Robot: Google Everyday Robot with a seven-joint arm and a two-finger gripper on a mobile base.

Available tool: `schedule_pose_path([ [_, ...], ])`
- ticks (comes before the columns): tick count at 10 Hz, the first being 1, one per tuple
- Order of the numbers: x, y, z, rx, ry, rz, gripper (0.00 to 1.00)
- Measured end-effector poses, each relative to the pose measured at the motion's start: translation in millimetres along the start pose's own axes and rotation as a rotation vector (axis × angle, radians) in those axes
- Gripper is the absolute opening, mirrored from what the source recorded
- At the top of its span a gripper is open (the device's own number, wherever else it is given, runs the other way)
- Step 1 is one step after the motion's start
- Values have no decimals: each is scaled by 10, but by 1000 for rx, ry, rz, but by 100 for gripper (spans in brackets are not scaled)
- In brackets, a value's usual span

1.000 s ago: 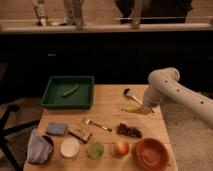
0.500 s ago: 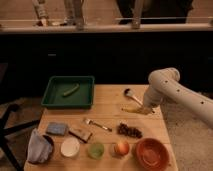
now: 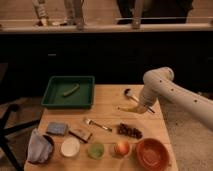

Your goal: Place banana in tray

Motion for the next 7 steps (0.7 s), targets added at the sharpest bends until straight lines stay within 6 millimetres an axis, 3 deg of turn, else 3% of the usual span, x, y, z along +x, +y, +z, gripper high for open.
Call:
schedule_pose_path([
  [3, -436, -112, 59, 11, -3, -30, 0],
  [7, -713, -256, 91, 21, -21, -59, 0],
])
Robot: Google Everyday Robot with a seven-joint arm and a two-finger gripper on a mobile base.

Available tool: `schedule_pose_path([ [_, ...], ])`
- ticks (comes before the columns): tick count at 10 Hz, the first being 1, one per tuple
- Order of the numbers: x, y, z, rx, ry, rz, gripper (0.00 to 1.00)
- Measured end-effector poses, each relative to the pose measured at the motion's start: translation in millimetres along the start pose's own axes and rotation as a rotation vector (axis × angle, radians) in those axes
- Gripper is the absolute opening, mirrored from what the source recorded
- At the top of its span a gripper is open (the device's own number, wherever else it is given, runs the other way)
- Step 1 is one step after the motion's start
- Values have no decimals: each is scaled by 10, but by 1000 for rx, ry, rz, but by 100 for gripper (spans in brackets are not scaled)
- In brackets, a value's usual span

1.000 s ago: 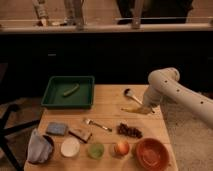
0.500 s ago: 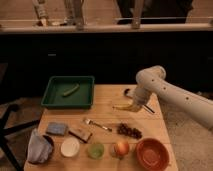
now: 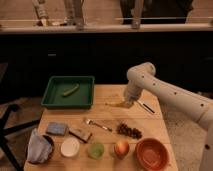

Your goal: Place banana in tray

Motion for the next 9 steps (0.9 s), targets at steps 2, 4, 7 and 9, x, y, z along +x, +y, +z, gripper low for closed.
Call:
schedule_pose_path([
  [2, -277, -79, 30, 5, -16, -32, 0],
  [4, -440, -128, 53, 4, -28, -52, 0],
  [7, -742, -183, 117, 2, -42, -91, 0],
  [9, -1021, -221, 150, 3, -50, -122, 0],
])
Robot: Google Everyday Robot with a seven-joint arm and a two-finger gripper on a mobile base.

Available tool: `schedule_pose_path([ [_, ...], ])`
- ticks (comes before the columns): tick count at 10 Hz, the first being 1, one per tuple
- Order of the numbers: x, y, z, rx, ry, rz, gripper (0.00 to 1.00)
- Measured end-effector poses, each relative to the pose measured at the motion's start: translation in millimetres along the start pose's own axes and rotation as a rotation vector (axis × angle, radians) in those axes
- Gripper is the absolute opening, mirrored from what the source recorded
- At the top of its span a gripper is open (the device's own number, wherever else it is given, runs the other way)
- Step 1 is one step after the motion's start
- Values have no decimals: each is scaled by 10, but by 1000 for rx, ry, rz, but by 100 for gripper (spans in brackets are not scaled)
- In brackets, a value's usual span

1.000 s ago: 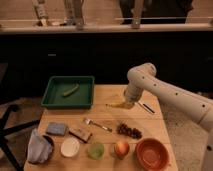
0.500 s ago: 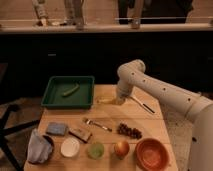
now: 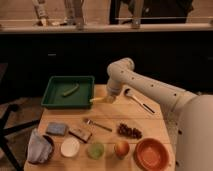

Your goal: Place banana in tray

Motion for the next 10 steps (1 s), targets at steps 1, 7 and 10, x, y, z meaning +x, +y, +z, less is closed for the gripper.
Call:
schedule_pose_path([
  [1, -105, -25, 19, 0, -1, -15, 0],
  [7, -389, -94, 61, 1, -3, -63, 0],
  [10, -392, -92, 64, 0, -4, -63, 0],
])
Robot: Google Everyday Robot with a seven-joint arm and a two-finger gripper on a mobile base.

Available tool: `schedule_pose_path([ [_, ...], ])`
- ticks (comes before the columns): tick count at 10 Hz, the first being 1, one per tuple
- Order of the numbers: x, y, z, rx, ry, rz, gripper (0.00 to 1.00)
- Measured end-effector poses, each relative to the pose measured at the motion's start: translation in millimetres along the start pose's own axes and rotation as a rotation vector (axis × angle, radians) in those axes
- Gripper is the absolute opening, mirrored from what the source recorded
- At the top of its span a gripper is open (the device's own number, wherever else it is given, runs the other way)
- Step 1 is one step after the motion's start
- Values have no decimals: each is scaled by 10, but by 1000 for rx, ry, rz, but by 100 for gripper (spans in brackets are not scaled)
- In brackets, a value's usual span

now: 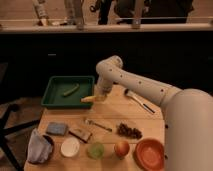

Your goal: Place banana in tray

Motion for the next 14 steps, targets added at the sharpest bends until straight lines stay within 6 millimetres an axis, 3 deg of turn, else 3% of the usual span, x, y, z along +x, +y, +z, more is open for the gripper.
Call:
schedule_pose_path([
  [3, -58, -43, 57, 8, -11, 1, 0],
  [7, -649, -222, 269, 10, -33, -35, 0],
  [11, -973, -502, 412, 18, -44, -78, 0],
  [14, -1018, -679, 512, 20, -58, -67, 0],
])
